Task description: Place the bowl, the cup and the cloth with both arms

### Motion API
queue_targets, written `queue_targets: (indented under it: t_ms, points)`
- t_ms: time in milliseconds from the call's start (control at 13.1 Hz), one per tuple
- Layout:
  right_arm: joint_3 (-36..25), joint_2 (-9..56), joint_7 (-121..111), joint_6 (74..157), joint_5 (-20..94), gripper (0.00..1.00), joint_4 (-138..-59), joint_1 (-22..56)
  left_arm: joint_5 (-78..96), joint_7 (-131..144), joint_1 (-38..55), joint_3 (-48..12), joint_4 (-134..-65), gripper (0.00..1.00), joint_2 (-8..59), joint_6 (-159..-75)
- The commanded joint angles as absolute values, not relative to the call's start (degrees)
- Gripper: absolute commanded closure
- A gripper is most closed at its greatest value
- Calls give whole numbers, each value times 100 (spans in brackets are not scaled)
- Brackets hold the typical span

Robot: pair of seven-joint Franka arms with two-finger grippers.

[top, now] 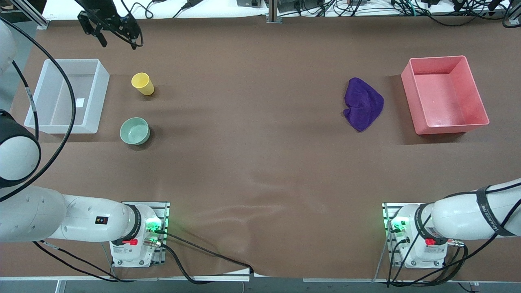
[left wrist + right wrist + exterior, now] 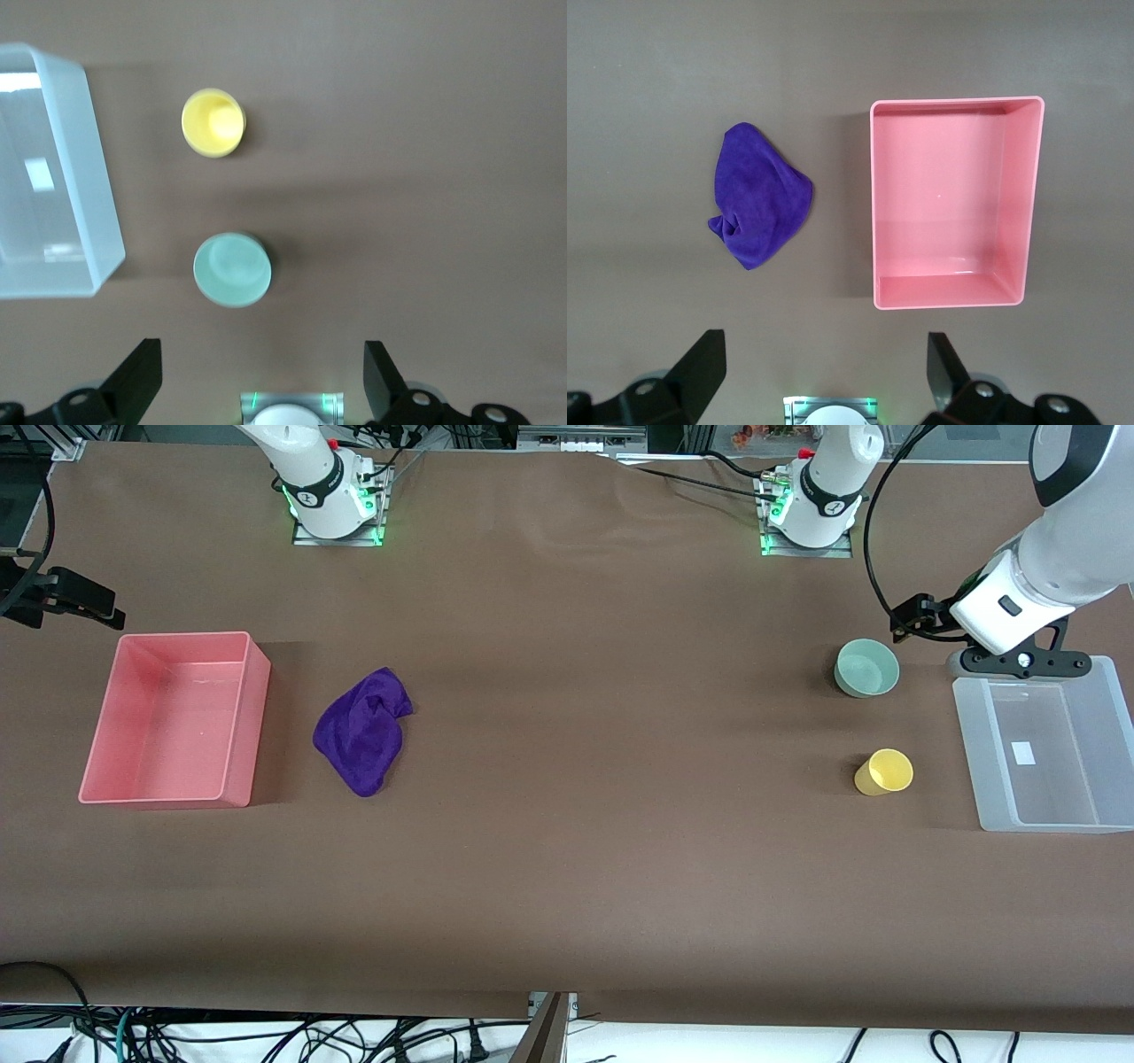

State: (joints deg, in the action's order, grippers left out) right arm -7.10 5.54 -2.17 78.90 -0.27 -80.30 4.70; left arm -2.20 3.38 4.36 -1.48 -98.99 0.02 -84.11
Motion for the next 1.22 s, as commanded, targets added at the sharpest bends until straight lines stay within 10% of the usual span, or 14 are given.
queue_targets:
  t_ms: [0, 611, 1145]
  points:
    - [-703, 632, -255, 7866, -97, 0, -7989, 483, -220, 308, 63, -167, -9844, 0, 324, -7772]
    - [-581, 1327, -246, 8401, -9, 0, -8524, 483, -334, -2415, -975, -185, -12195, 0, 343, -10594]
    - [368, 1721, -149, 11132, 53, 0, -10360, 501, -351, -4470, -1221, -185, -13939, 0, 1018, -13726]
